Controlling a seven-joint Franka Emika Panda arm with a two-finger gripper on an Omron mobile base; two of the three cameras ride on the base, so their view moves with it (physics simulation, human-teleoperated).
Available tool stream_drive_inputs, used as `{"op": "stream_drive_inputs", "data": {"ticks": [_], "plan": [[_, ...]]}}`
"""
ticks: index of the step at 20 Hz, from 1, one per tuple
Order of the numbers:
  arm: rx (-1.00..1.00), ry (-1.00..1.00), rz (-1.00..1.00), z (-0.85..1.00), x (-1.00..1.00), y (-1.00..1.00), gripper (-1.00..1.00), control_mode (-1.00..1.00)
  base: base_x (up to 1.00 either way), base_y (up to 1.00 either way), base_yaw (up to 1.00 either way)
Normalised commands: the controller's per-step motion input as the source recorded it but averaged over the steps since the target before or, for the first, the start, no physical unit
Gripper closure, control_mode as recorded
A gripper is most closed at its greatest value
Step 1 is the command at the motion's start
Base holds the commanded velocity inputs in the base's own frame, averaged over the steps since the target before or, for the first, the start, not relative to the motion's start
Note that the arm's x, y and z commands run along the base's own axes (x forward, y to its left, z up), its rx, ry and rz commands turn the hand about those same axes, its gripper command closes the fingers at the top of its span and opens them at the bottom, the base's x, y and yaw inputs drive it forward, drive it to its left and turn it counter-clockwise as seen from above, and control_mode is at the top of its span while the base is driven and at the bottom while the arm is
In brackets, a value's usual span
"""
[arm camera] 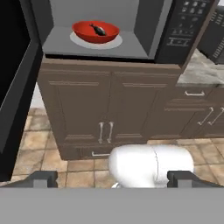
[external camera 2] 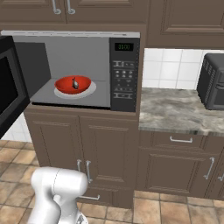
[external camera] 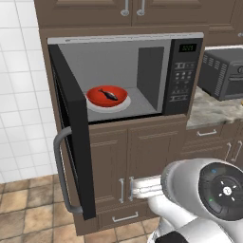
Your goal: Remove the tangerine from the bowl and place it on the small plate. Then place the bowl with only the fish in the microwave, close the door, and press the start button to microwave the fish.
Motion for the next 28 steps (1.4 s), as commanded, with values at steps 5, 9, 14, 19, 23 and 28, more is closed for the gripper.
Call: {"op": "stream_drive_inputs", "data": {"ticks": [5, 9, 14, 19, 23, 28], "plan": [[-0.4, -0.15, 0.25, -0.04, -0.61, 0.76, -1.0, -1.0, 0.0, 0.0, 0.0], [-0.46, -0.07, 0.2, -0.05, 0.03, 1.0, -1.0, -1.0, 0.0, 0.0, 0.0], [-0.44, 0.08, 0.1, -0.33, 0.59, 1.0, -1.0, -1.0, 0.0, 0.0, 0.0], [-0.41, 0.08, 0.07, -0.5, 0.6, 1.0, -1.0, -1.0, 0.0, 0.0, 0.0], [-0.4, 0.01, 0.05, -0.66, 0.6, 1.0, -1.0, -1.0, 0.0, 0.0, 0.0], [-0.41, 0.01, 0.06, -0.73, 0.65, 1.0, -1.0, -1.0, 0.0, 0.0, 0.0]]}}
